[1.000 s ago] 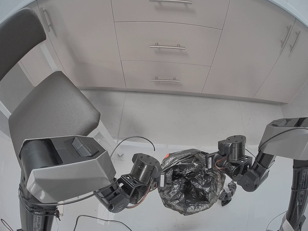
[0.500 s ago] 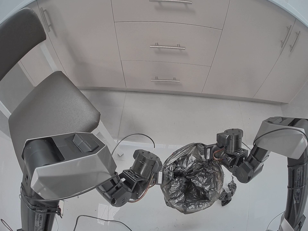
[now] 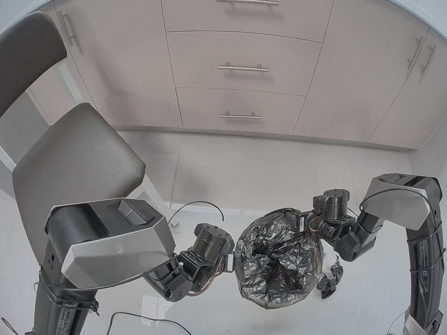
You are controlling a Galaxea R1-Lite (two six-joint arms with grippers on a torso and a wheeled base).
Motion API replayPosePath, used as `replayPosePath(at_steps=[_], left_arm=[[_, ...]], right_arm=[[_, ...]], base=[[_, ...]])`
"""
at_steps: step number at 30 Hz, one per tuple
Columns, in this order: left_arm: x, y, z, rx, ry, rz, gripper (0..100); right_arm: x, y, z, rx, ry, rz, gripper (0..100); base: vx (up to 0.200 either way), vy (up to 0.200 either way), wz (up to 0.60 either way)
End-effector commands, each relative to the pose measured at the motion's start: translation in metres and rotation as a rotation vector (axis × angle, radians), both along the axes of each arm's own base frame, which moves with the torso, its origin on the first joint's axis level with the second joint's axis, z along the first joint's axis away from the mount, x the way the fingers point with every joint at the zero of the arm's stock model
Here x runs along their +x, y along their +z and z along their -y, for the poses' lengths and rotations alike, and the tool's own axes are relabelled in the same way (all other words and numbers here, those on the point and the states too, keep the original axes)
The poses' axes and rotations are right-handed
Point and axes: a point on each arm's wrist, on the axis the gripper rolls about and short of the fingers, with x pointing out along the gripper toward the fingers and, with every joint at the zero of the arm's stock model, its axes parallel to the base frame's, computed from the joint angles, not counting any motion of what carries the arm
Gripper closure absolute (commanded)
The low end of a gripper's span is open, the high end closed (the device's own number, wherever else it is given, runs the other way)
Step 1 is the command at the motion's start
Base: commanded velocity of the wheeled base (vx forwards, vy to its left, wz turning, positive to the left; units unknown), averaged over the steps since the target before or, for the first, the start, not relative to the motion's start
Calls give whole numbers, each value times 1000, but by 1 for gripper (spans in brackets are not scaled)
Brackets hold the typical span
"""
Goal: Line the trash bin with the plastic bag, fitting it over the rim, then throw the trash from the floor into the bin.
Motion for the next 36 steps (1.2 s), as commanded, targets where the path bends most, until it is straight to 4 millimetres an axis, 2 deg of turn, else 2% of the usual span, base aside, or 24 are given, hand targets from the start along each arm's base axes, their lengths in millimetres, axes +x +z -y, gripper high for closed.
replayPosePath(at_steps=[1,13,21,25,26,27,28,31,34,36], left_arm=[[0,-4,-1,-7,12,-11,0],[5,0,-6,-43,48,-10,0],[5,-1,-9,-58,68,-22,0],[5,-2,-9,-58,69,-24,0],[5,-3,-9,-57,70,-27,0],[5,-3,-9,-57,70,-27,0],[5,-3,-10,-58,74,-29,0],[6,-3,-10,-69,83,-31,0],[6,-3,-10,-77,88,-32,0],[6,-3,-10,-78,89,-33,0]], right_arm=[[8,-10,0,-1,-6,-15,0],[20,-19,4,12,-29,-44,0],[17,-5,14,24,-34,-34,0],[7,6,12,41,12,-41,0],[-1,16,12,53,39,-41,0],[-1,16,12,53,39,-41,0],[-8,28,15,68,47,-34,0],[-24,43,21,73,63,-43,0],[-42,49,30,75,74,-88,0],[-51,44,38,63,59,-122,0]], base=[[0,0,0],[0,0,0],[0,0,0],[0,0,0],[0,0,0],[0,0,0],[0,0,0],[0,0,0],[0,0,0],[0,0,0]])
